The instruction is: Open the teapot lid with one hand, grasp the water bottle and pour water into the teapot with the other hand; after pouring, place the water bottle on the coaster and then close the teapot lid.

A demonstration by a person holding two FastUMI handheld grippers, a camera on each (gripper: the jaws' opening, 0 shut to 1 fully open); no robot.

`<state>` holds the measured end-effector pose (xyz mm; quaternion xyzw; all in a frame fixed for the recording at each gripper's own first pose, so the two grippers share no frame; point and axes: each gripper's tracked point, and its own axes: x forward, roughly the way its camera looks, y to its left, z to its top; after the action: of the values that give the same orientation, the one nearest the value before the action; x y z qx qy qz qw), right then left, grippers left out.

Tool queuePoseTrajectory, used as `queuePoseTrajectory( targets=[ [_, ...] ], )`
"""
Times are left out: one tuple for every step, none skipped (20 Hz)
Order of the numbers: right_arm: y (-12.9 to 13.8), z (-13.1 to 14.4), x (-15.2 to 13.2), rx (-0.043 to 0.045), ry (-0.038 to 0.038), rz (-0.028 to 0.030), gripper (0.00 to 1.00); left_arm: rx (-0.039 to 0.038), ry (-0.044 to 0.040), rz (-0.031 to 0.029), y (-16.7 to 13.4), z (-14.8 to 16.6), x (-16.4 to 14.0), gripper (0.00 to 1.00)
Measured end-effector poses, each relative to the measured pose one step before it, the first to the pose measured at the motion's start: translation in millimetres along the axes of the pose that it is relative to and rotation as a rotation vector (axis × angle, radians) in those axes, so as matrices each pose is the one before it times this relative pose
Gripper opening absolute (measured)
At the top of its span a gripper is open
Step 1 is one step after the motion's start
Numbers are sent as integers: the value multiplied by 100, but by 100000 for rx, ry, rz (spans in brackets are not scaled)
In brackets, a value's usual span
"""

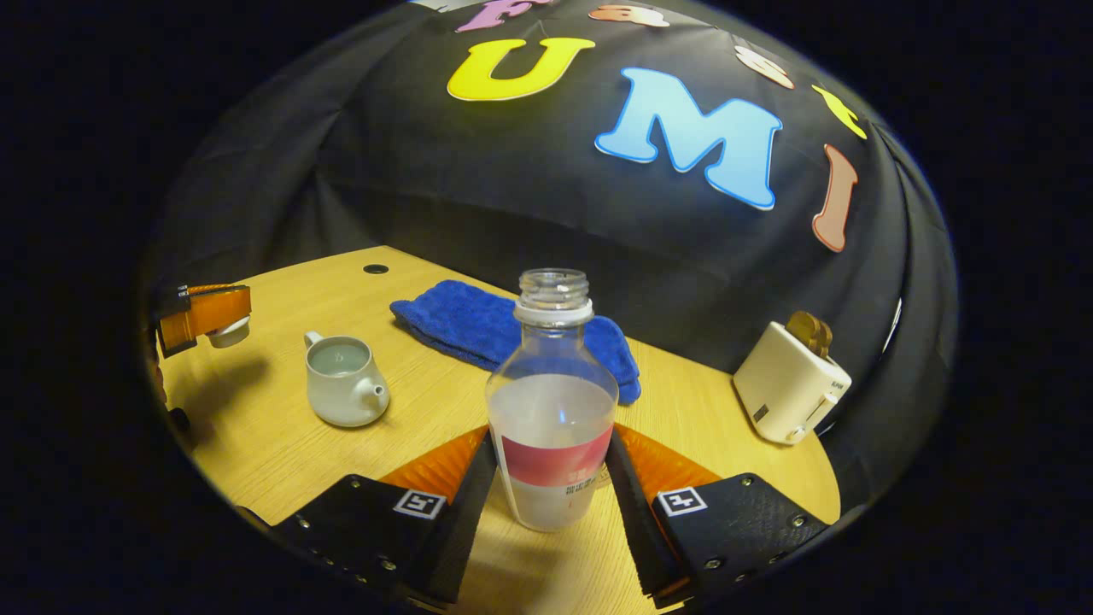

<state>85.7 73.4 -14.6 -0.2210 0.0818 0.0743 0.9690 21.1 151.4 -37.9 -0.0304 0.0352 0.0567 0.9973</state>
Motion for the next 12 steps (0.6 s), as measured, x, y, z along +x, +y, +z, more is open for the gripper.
queuePoseTrajectory(
  targets=[
    [196,188,291,-3943,291,-787,75,-112,58,219,226,-63,-154,8],
    [144,146,146,-5066,571,-718,75,-172,-4,87,218,-21,-117,8],
    [22,423,107,-5449,-306,-1498,75,-211,-63,213,263,-7,-90,8],
    [-5,562,129,-5517,-724,-1687,75,-342,-58,350,252,-58,-115,8],
    [2,676,138,-5492,-1050,-1678,75,-575,94,161,219,-230,-226,8],
    [-72,793,70,-5686,-1324,-2185,75,-781,116,123,240,-30,-70,8],
    [-14,787,89,-6343,-1424,-2502,75,-740,164,249,344,-160,-35,8],
    [-28,877,125,-6276,-1627,-2318,75,-552,141,257,245,24,-37,8],
    [267,775,231,-5605,-1578,-1628,75,-468,9,397,289,-109,-53,8],
    [170,649,129,-5559,-1588,-1737,75,-399,78,251,271,-23,-33,8],
    [291,594,295,-5249,-1395,-946,75,-367,154,352,255,-134,-162,8],
    [392,413,260,-4019,-884,-117,75,-279,162,270,269,-106,-123,8]
  ],
)
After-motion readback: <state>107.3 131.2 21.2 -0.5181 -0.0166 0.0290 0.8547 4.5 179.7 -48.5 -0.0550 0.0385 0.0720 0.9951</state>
